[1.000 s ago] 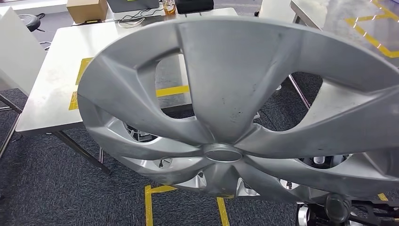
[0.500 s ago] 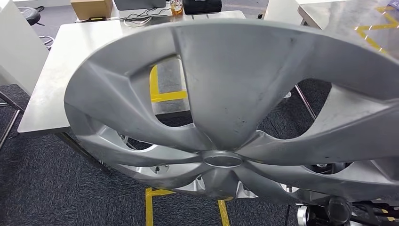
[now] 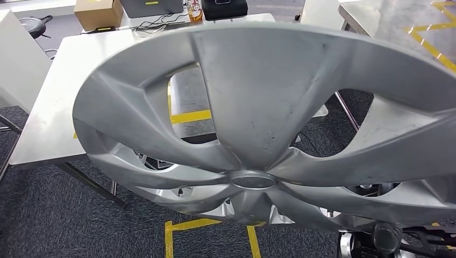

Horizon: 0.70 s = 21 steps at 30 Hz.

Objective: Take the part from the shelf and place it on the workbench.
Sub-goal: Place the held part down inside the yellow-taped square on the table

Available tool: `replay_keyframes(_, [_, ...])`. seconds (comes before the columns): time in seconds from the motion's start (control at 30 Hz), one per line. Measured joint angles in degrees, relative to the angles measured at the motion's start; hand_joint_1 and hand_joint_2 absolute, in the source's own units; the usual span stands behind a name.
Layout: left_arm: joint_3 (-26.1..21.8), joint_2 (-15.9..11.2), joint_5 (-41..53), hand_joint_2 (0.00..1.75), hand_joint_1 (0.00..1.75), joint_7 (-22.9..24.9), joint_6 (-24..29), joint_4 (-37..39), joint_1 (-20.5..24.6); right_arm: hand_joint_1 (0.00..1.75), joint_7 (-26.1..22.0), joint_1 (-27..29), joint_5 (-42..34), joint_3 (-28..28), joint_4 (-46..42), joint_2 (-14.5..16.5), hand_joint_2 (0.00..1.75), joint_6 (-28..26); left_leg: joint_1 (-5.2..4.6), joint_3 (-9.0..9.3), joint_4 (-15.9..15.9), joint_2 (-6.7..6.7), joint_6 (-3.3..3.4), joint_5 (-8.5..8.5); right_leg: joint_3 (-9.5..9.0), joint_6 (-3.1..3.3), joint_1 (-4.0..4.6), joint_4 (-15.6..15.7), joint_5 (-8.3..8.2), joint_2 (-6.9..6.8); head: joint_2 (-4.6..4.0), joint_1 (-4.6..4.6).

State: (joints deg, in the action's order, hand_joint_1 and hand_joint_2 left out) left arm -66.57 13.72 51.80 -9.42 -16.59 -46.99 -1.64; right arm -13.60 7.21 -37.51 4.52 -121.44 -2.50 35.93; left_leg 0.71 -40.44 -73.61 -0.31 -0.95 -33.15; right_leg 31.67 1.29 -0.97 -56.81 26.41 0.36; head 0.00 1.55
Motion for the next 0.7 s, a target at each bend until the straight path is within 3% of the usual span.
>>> replay_keyframes(0.03, [-0.01,0.00,0.00,1.75,0.00,0.00,-0.01,0.07,0.00,1.71,0.03,-0.01,0.04,0.00,0.00,0.00,1.75,-0.03,0.02,0.27,1.87,0.00,0.10,2.02,-0.49,-0.07,0.02,0.00,0.33,0.07,0.00,0.00])
replay_keyframes(0.1, [-0.03,-0.10,0.00,1.75,0.00,0.00,-0.01,0.11,0.01,1.71,0.05,-0.14,0.11,0.00,0.00,0.04,1.75,-0.14,-0.14,3.10,9.63,0.00,0.70,7.10,-1.50,-0.31,0.08,0.05,1.04,0.17,0.00,-0.01])
replay_keyframes(0.17, [-0.06,-0.25,0.05,1.75,0.00,-0.01,-0.02,0.14,0.10,1.71,0.11,-0.40,0.16,0.01,-0.02,0.15,1.75,-0.32,-0.49,5.43,15.07,0.08,1.43,9.16,-2.02,-0.78,0.33,0.08,1.71,0.25,0.00,-0.05])
replay_keyframes(0.27, [-0.08,-0.37,0.27,1.75,0.00,-0.02,-0.01,0.20,0.16,1.71,0.29,-0.61,0.19,0.02,-0.14,0.31,1.75,-0.57,-0.74,6.19,16.25,0.13,2.26,8.61,-2.21,-1.71,0.33,0.22,2.31,0.26,0.01,-0.04])
replay_keyframes(0.33, [-0.09,-0.31,0.34,1.75,0.00,-0.08,0.01,0.24,0.11,1.71,0.40,-0.68,0.19,0.03,-0.30,0.32,1.75,-0.66,-0.52,7.23,17.20,0.12,2.85,8.75,-1.40,-2.01,0.30,-1.68,3.14,0.14,0.01,-0.14])
replay_keyframes(0.37, [-0.09,-0.26,0.35,1.75,0.00,-0.10,0.01,0.27,0.12,1.71,0.43,-0.71,0.16,0.03,-0.37,0.31,1.75,-0.67,-0.38,7.78,17.58,0.12,3.13,8.78,0.10,-1.98,0.28,-4.50,4.16,0.09,0.01,-0.21])
replay_keyframes(0.47, [-0.07,-0.17,0.39,1.75,0.00,-0.13,0.01,0.38,0.16,1.71,0.47,-0.67,0.07,0.03,-0.41,0.25,1.75,-0.67,-0.55,8.43,17.63,0.05,3.57,8.14,7.28,-2.09,0.13,-15.56,7.23,0.07,0.00,-0.28])
replay_keyframes(0.5, [-0.08,-0.14,0.40,1.75,0.00,-0.13,0.01,0.40,0.13,1.71,0.48,-0.64,0.06,0.04,-0.41,0.22,1.75,-0.67,-0.58,8.74,17.61,-0.01,3.55,7.83,8.64,-2.48,0.06,-16.72,6.84,0.06,0.00,-0.27])
replay_keyframes(0.53, [-0.08,-0.10,0.42,1.75,0.00,-0.13,0.01,0.42,0.09,1.71,0.49,-0.64,0.06,0.04,-0.41,0.19,1.75,-0.67,-0.57,9.18,17.58,-0.10,3.47,7.47,8.79,-3.02,0.00,-15.53,5.42,0.04,0.00,-0.28])
replay_keyframes(0.6, [-0.11,0.01,0.42,1.75,0.00,-0.13,0.01,0.45,0.02,1.71,0.48,-0.67,0.05,0.06,-0.41,0.10,1.75,-0.67,-0.57,10.18,17.49,-0.28,3.13,6.61,5.98,-3.92,-0.08,-7.57,0.86,-0.16,0.00,-0.31])
replay_keyframes(0.63, [-0.12,0.05,0.42,1.75,0.00,-0.13,0.01,0.45,0.02,1.71,0.48,-0.68,0.03,0.07,-0.41,0.07,1.75,-0.67,-0.70,10.55,17.37,-0.37,2.85,6.03,4.29,-3.83,-0.04,-3.74,-0.92,-0.27,0.00,-0.31])
replay_keyframes(0.7, [-0.14,0.08,0.42,1.75,0.00,-0.14,0.01,0.46,0.03,1.71,0.42,-0.71,-0.01,0.10,-0.42,0.03,1.75,-0.67,-0.94,10.92,17.19,-0.44,2.26,5.07,2.42,-2.76,0.15,-0.16,-2.25,-0.41,0.00,-0.24])
